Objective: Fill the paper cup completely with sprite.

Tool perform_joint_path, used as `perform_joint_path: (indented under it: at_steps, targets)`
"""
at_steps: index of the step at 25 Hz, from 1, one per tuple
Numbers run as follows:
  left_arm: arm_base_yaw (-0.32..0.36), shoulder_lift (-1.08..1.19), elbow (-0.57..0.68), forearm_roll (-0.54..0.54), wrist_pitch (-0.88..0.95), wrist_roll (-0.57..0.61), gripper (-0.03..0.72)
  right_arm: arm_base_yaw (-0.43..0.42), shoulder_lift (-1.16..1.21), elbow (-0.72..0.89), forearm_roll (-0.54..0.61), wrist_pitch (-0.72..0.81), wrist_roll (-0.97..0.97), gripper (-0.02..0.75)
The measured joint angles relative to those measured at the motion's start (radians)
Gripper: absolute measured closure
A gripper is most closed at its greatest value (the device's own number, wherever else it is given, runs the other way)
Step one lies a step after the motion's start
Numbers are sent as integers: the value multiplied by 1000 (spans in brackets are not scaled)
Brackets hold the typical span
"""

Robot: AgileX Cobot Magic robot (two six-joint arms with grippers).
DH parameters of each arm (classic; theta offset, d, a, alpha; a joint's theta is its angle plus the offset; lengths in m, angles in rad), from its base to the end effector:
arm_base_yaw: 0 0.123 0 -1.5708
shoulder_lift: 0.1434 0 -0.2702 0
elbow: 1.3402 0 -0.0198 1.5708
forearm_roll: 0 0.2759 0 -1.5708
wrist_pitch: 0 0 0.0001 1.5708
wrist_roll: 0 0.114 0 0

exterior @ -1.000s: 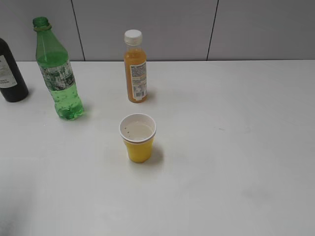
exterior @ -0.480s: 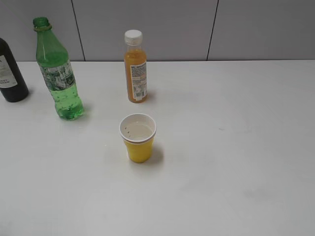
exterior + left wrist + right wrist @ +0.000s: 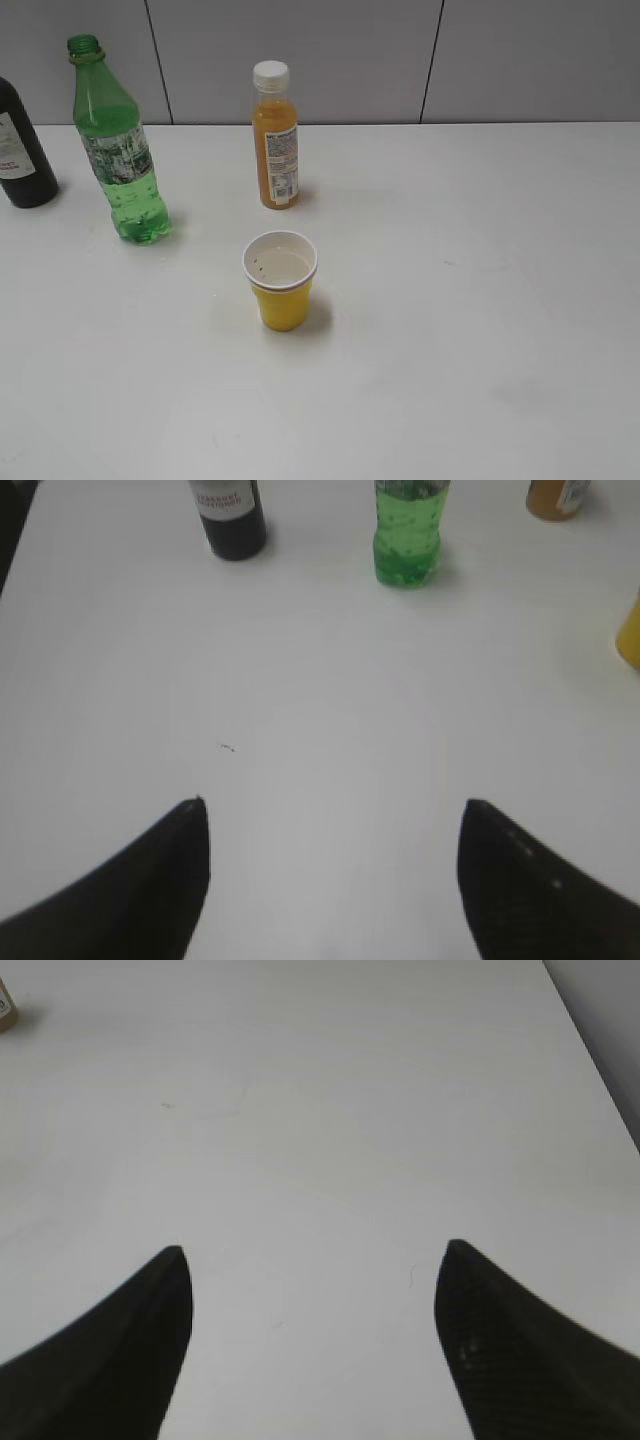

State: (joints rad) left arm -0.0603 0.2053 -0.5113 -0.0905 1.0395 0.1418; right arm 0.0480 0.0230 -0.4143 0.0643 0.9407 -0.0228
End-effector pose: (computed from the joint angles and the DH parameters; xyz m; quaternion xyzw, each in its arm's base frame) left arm 0.0834 -0.0139 0.2710 0.0871 0.8899 -0.0269 0.4470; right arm 0.0709 0.0093 0.2616 -0.0276 0.8494 0.0387 0.5256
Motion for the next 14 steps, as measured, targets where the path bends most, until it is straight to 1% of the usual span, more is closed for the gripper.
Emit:
perform_joint_path:
  at_steps: [7,14]
  targets:
    - [0,-152,8,0,0,-3,99,0,0,0,0,0,0,154]
    - [0,-192,8,0,1,-11,99,0,0,0,0,0,0,154]
